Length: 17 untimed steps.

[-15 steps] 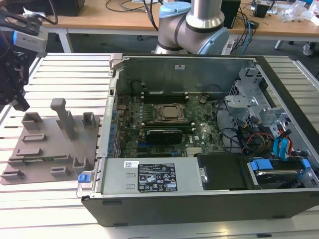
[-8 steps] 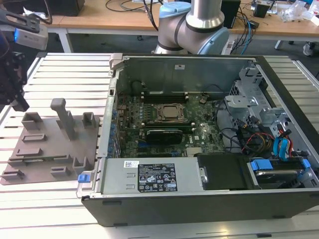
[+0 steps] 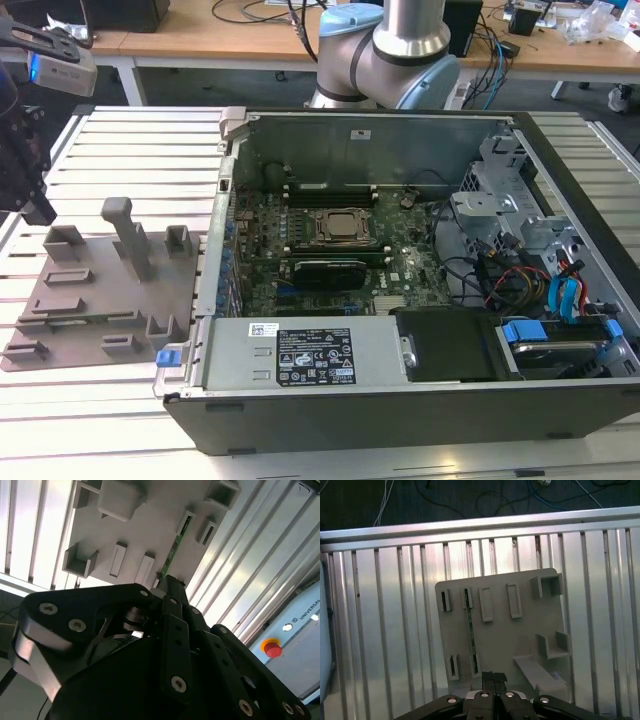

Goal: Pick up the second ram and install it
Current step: 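Pick up the second ram and move it above second insertion slot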

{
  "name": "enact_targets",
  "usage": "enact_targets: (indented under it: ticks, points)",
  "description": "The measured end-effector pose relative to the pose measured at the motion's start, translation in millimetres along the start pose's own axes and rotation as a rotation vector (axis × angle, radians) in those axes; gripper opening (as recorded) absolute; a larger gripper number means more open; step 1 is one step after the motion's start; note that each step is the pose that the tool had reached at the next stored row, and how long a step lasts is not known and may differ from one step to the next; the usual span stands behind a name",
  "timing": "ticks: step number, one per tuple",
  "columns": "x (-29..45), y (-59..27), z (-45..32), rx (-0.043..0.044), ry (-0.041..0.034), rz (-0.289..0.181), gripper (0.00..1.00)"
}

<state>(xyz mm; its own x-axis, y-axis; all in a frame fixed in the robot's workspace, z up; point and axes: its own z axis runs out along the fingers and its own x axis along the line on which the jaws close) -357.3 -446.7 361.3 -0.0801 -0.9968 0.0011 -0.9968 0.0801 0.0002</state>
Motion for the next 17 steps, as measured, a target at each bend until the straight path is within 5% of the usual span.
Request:
enact_targets:
  ticks: [5,17]
  points:
    - [0.1,0.0,0.0,0.0,-0.0001,-0.001,0.36]
    - [6.0,-0.5,22.0,0.0,-0.0001,-0.001,0.36]
